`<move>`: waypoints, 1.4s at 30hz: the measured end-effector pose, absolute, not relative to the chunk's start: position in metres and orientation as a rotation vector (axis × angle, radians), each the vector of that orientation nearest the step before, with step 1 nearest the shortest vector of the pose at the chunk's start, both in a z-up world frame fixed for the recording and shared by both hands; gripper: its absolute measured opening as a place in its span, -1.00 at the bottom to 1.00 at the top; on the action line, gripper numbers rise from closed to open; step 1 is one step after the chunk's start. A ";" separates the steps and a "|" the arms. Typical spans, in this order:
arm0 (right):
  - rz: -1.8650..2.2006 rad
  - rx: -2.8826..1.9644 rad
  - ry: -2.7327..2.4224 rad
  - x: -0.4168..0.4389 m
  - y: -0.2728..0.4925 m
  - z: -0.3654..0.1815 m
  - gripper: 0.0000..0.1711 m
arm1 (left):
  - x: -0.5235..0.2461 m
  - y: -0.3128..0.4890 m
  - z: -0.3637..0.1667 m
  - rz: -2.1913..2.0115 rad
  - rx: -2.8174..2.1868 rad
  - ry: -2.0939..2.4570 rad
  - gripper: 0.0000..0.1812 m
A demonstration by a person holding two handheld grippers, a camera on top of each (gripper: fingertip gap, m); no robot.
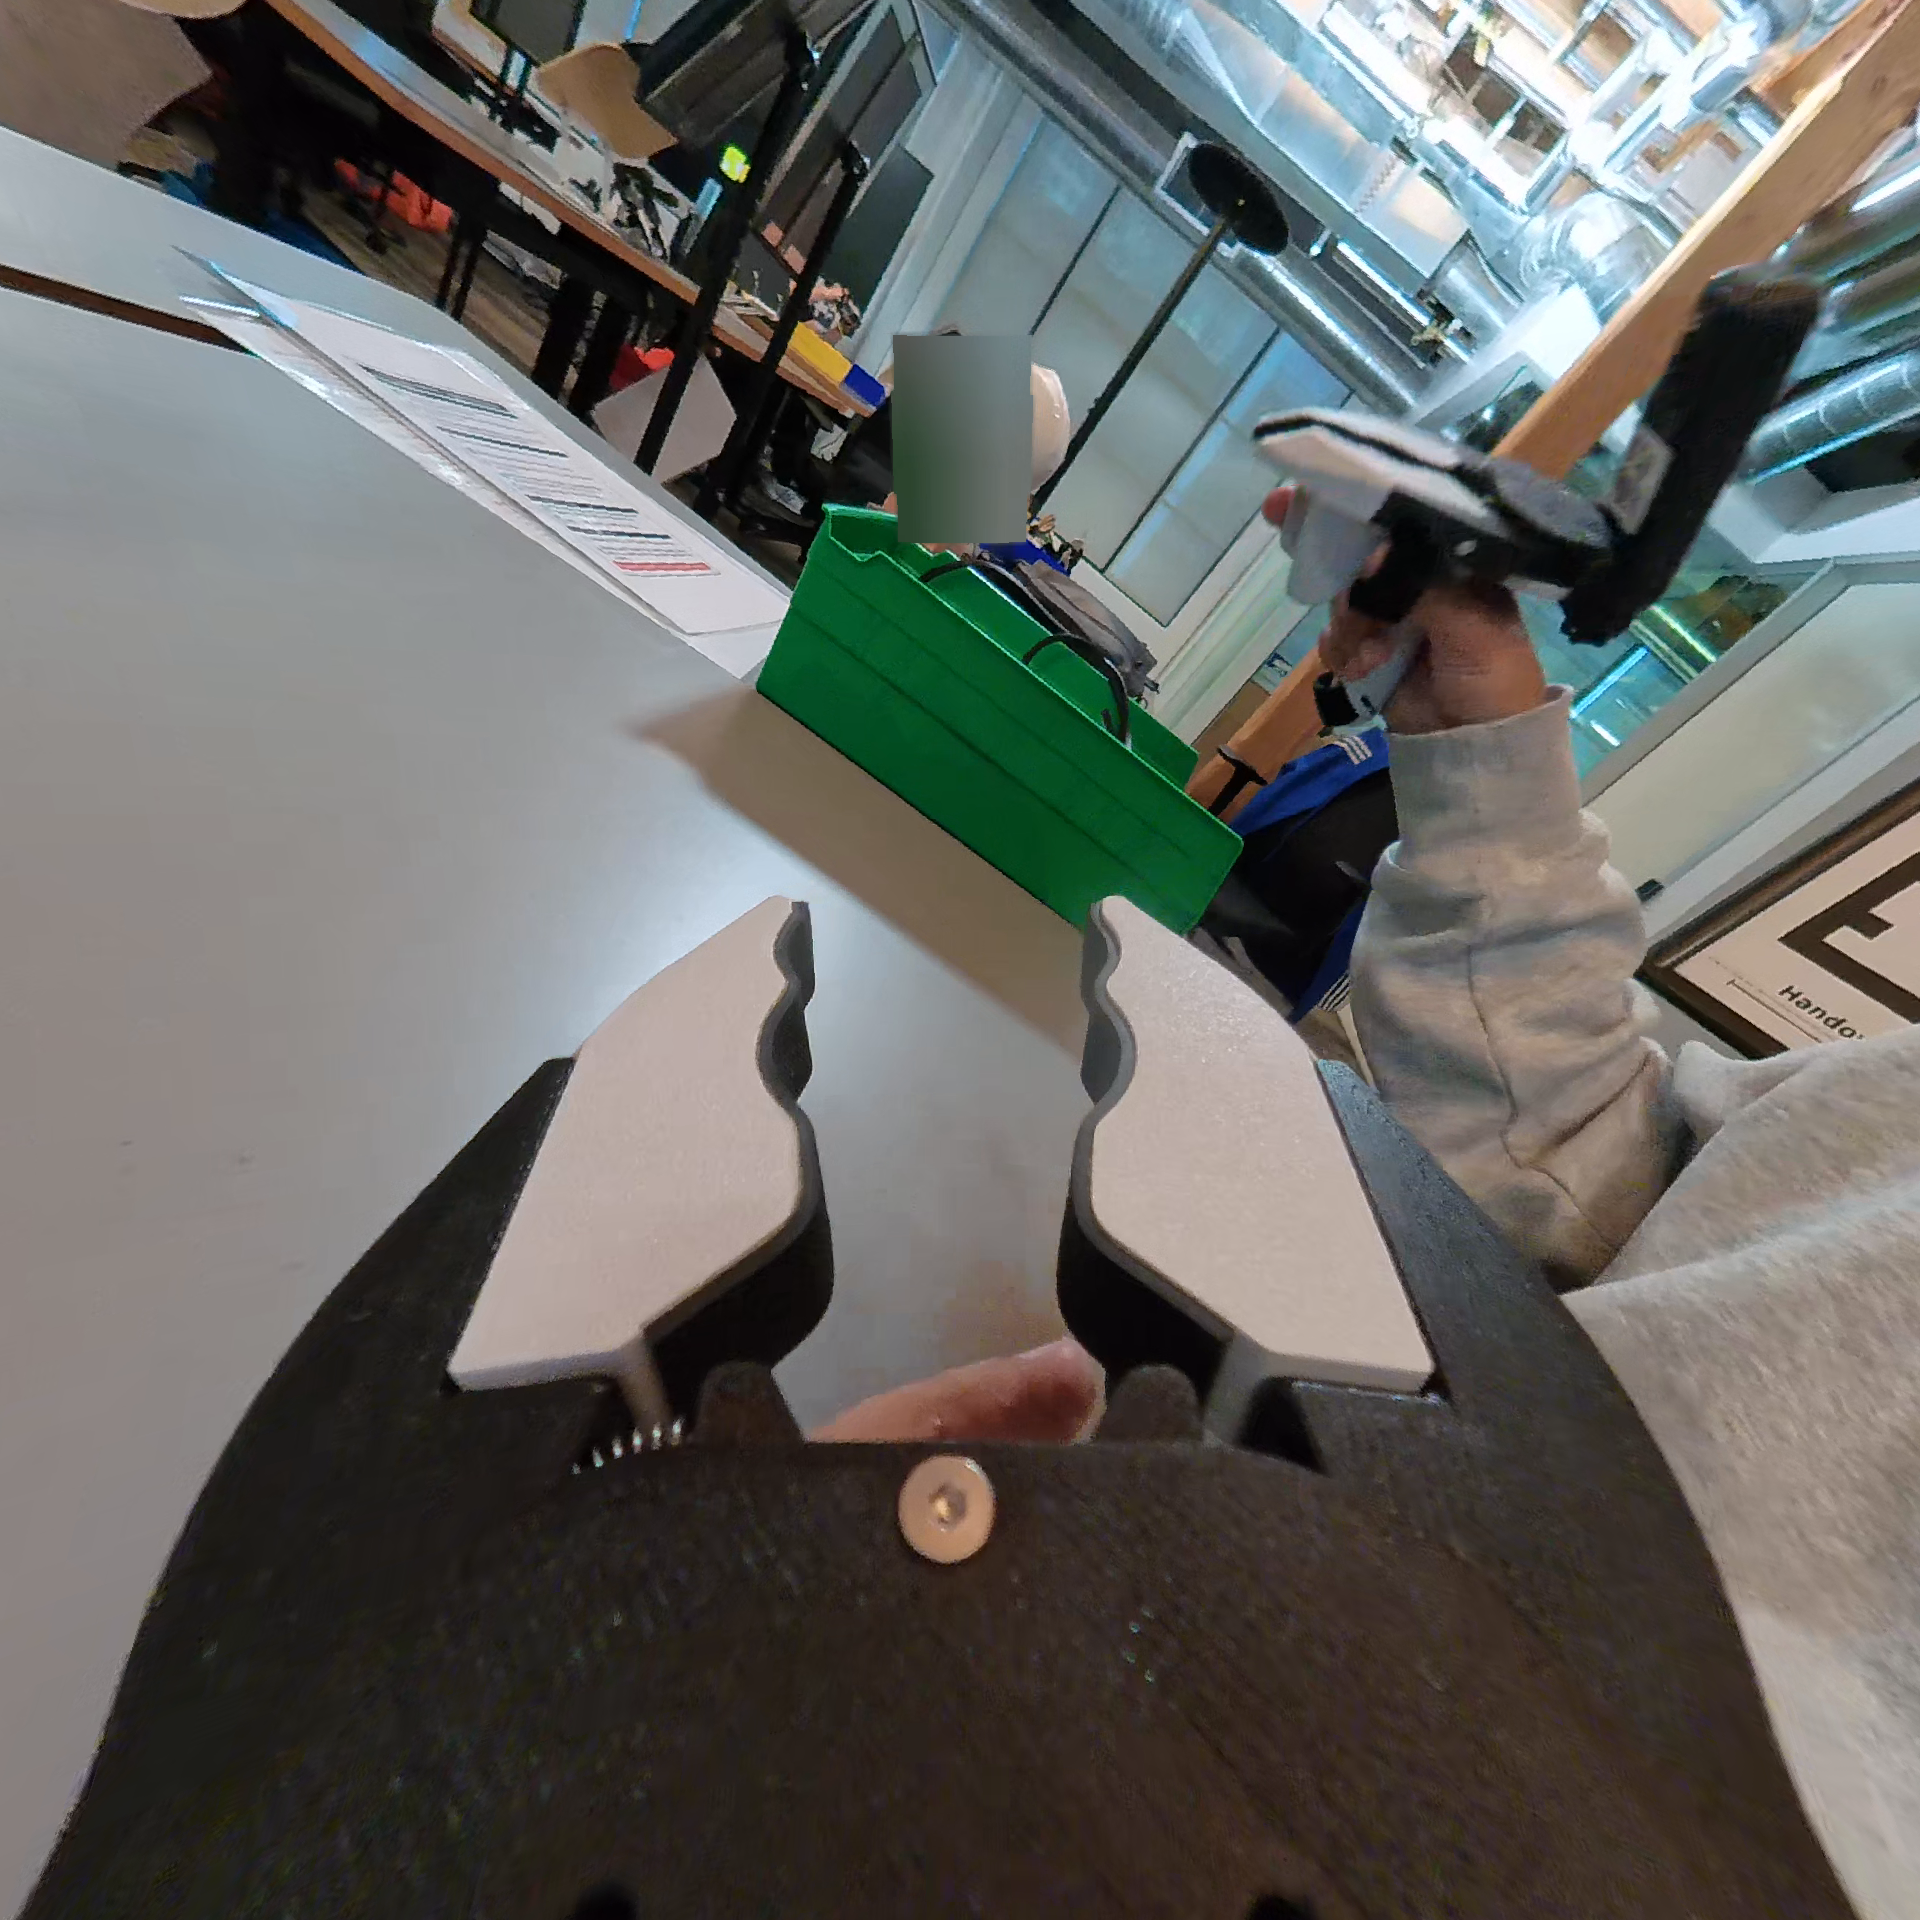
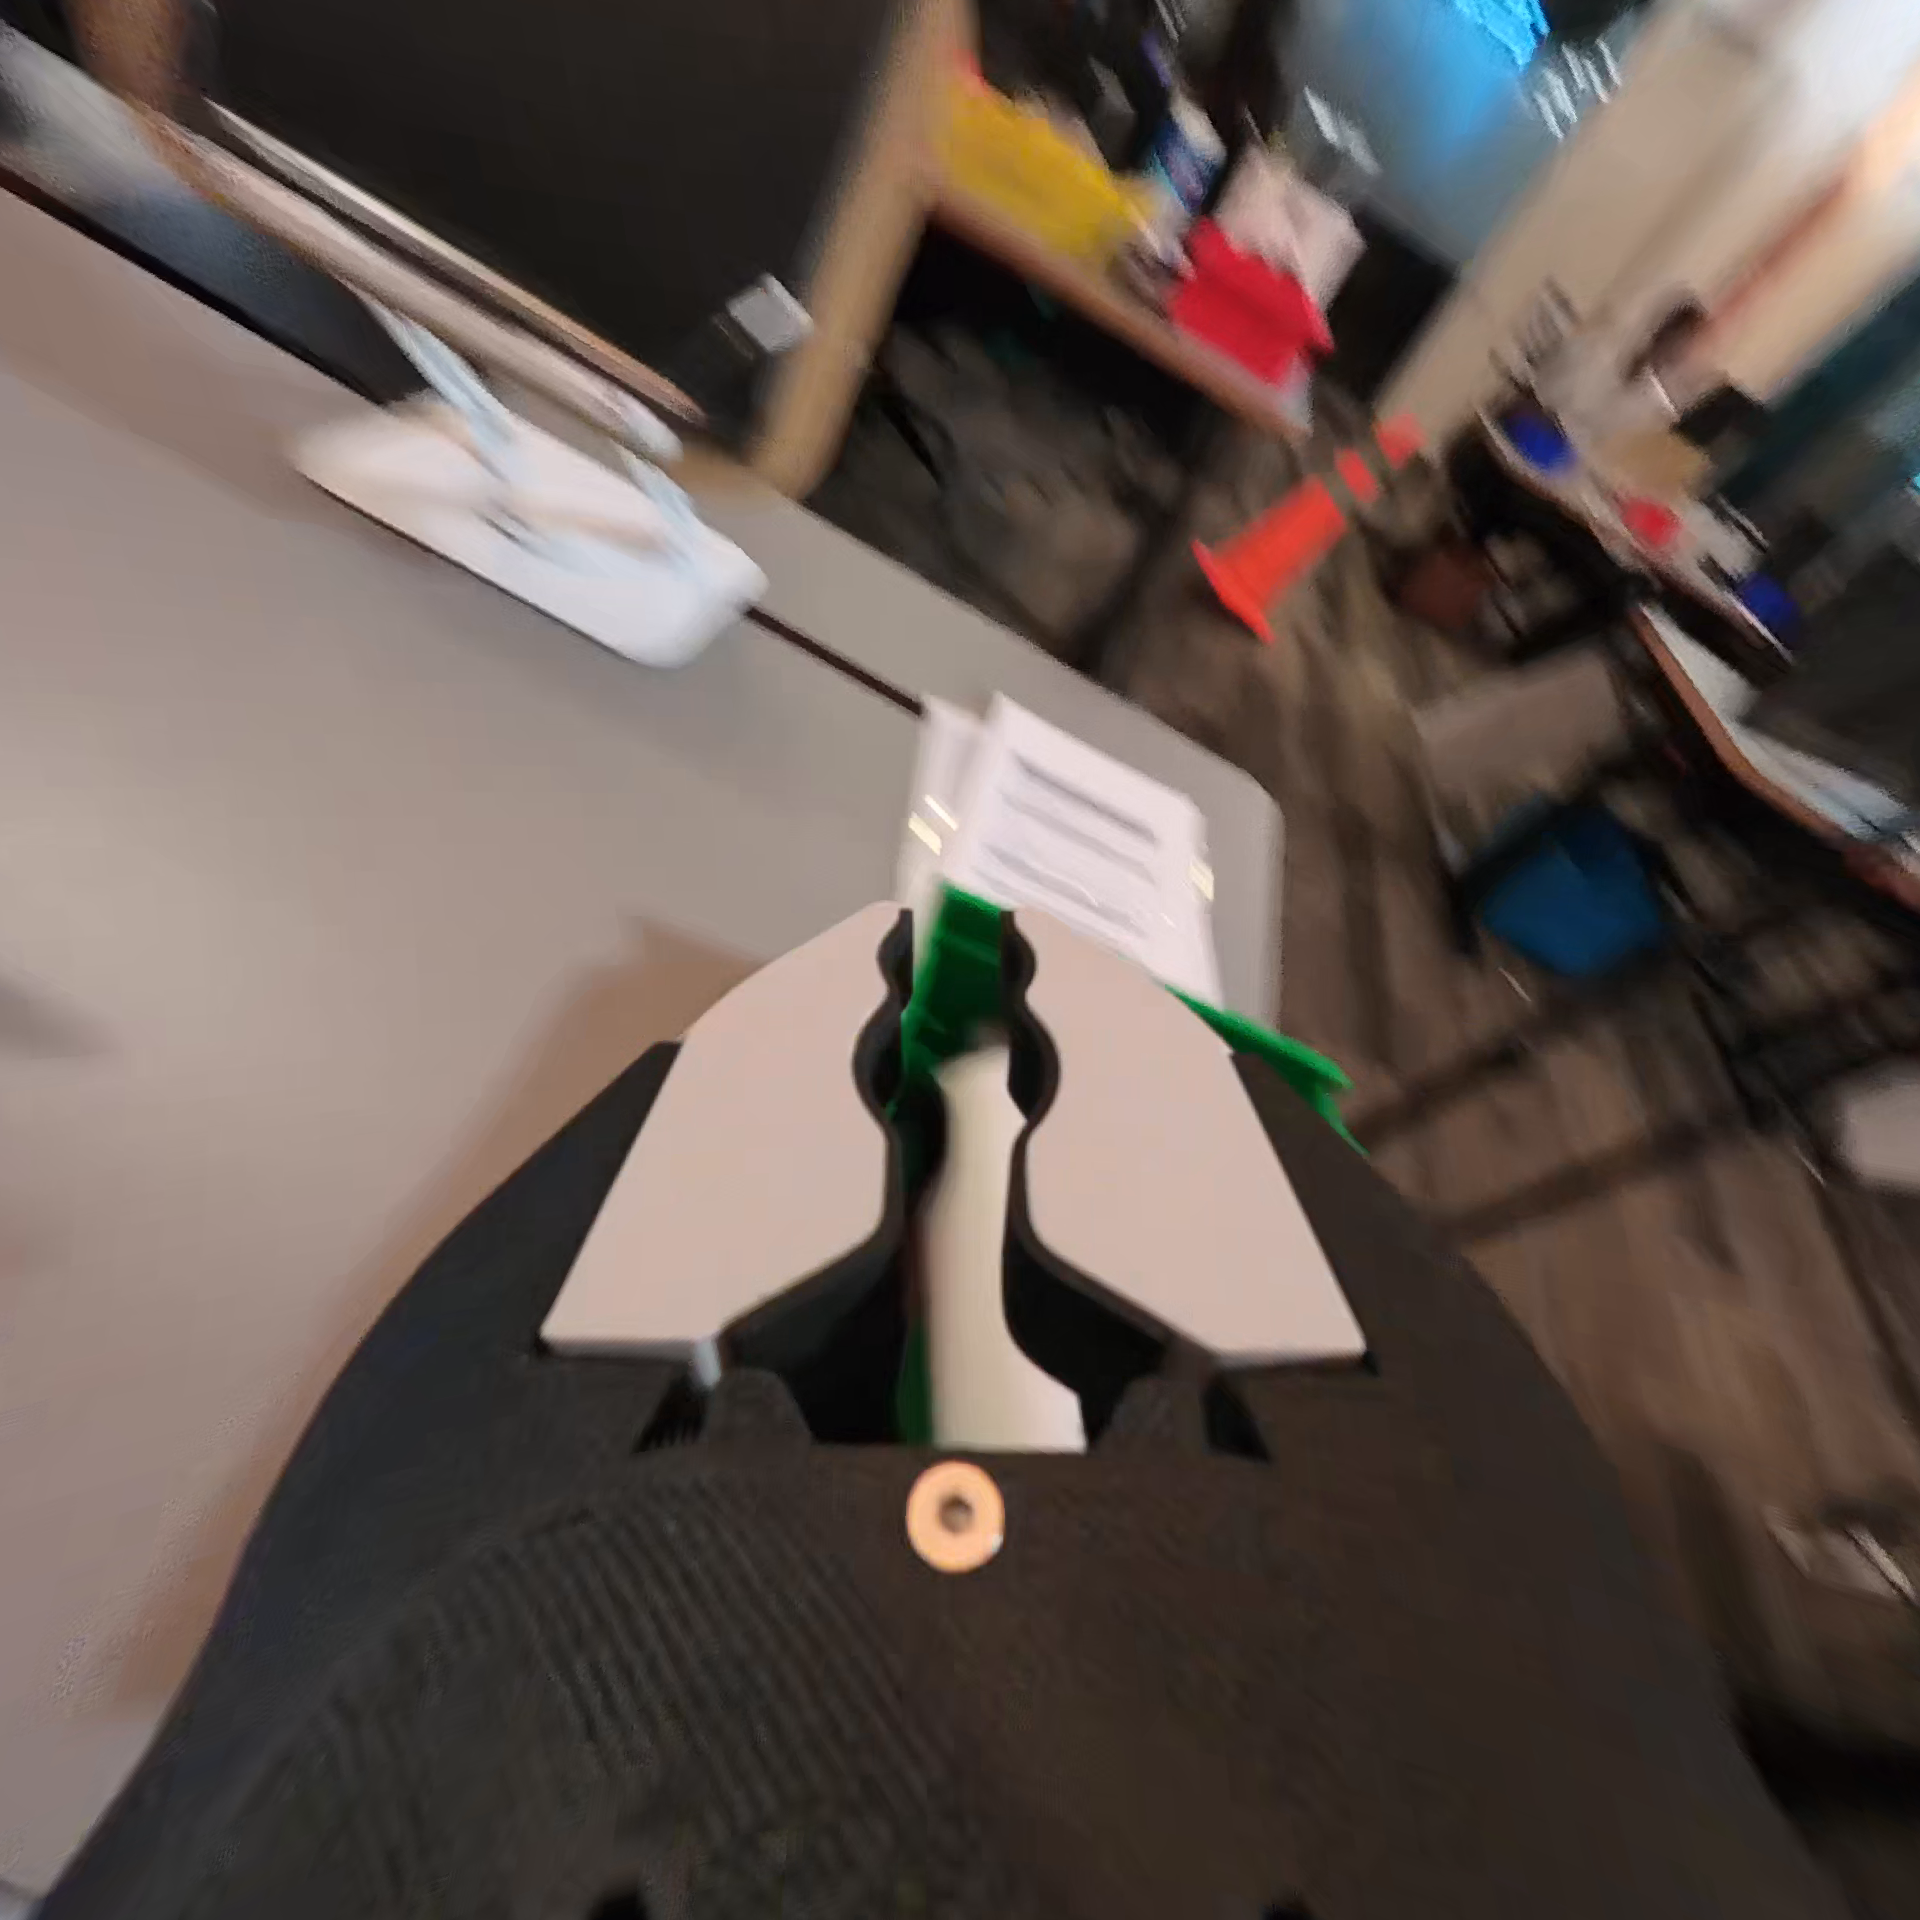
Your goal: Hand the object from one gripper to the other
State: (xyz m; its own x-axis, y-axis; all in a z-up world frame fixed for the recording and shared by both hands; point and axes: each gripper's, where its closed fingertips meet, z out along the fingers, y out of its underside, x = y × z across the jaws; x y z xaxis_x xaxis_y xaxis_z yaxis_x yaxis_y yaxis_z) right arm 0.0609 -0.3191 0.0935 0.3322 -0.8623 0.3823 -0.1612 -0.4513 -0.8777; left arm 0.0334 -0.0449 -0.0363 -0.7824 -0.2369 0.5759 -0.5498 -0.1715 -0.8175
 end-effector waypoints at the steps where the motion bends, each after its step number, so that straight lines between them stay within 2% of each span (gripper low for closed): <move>1: -1.100 -1.792 0.819 0.060 -0.286 0.096 -0.84 | 0.034 -0.044 -0.037 2.055 0.915 -1.872 -0.46; 6: -0.545 -1.620 0.598 0.038 -0.130 0.055 -0.89 | 0.040 -0.038 -0.041 2.043 0.976 -1.940 -0.52; 10: -0.238 -1.613 0.643 0.023 -0.066 -0.019 -0.78 | 0.052 -0.025 -0.042 2.062 1.069 -1.953 -0.63; 13: -0.200 -1.703 0.655 0.022 -0.052 -0.055 -0.73 | 0.060 -0.013 -0.037 2.088 1.132 -1.963 -0.68; 17: -0.211 -1.778 0.628 0.022 -0.047 -0.071 -0.73 | 0.082 0.030 -0.019 2.091 1.328 -2.210 -0.72; 22: -0.177 -1.732 0.653 0.024 -0.054 -0.068 -0.73 | 0.099 0.149 0.044 2.144 1.726 -2.333 -0.74; 25: -0.146 -1.719 0.691 0.028 -0.058 -0.069 -0.72 | 0.093 0.243 0.056 2.069 2.078 -2.241 -0.62; 28: -0.133 -1.709 0.710 0.029 -0.060 -0.069 -0.71 | 0.078 0.346 0.033 1.847 2.566 -2.109 -0.60; 30: -0.134 -1.713 0.710 0.029 -0.060 -0.070 -0.71 | 0.068 0.379 0.001 1.701 2.638 -1.967 -0.60; 34: -0.164 -1.763 0.677 0.029 -0.059 -0.073 -0.75 | 0.068 0.385 -0.045 1.705 2.487 -1.710 -0.57; 40: -0.215 -1.778 0.663 0.034 -0.066 -0.073 -0.79 | 0.070 0.404 -0.084 1.427 2.694 -1.811 -0.35; 42: -0.197 -1.782 0.665 0.034 -0.067 -0.074 -0.79 | 0.068 0.402 -0.088 1.367 2.679 -1.856 -0.35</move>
State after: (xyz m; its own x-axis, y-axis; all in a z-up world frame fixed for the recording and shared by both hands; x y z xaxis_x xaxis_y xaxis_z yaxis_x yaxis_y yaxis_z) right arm 0.0344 -0.0670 -0.0742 0.8247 -0.5293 -0.1994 -0.3354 -0.1738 -0.9259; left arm 0.0683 0.4025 -0.0880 0.1817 -0.9138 0.3633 -0.6177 -0.3935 -0.6809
